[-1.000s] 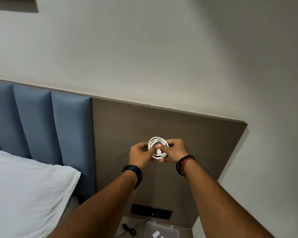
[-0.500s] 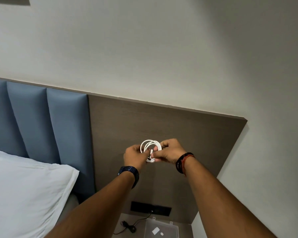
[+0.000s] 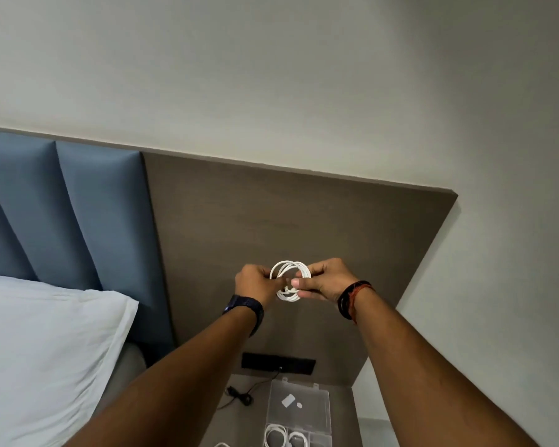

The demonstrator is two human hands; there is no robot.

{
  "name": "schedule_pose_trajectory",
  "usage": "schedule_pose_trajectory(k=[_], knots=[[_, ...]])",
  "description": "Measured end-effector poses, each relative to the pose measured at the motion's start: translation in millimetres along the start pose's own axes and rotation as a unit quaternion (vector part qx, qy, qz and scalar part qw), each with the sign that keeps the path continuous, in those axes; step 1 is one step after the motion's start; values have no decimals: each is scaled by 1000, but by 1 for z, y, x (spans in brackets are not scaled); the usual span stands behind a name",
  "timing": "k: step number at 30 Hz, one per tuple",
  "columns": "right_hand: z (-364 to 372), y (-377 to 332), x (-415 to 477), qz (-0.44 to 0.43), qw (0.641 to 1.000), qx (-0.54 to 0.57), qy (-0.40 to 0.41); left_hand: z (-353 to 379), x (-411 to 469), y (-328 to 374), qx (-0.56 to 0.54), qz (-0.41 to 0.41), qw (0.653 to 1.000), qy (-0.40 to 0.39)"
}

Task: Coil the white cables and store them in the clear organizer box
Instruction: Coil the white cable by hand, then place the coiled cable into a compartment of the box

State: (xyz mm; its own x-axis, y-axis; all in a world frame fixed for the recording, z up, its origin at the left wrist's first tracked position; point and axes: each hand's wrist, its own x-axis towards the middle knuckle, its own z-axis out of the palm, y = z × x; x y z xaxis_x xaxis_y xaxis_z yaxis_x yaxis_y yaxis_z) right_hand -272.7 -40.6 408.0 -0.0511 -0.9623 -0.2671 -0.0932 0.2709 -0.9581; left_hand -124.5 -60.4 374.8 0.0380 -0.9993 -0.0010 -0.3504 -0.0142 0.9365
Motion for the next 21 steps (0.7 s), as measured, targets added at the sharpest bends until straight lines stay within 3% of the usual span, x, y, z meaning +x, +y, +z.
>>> schedule_pose_trajectory(k=[2, 5, 11, 15, 21], knots=[[-3, 11, 1, 8, 1000, 3, 2, 10, -2, -6, 38, -4, 999, 10], [-7, 32, 9, 15, 999, 9, 32, 29, -6, -24, 9, 8, 1000, 9], [-15, 102, 30, 87, 992, 31, 80, 67, 2, -91, -26, -31, 996, -85], [-16, 184, 48, 126, 981, 57, 133, 115, 8, -159, 25, -63, 992, -106], [-25, 347, 66, 156, 964, 3, 216, 208, -16, -289, 121, -128, 980, -96]])
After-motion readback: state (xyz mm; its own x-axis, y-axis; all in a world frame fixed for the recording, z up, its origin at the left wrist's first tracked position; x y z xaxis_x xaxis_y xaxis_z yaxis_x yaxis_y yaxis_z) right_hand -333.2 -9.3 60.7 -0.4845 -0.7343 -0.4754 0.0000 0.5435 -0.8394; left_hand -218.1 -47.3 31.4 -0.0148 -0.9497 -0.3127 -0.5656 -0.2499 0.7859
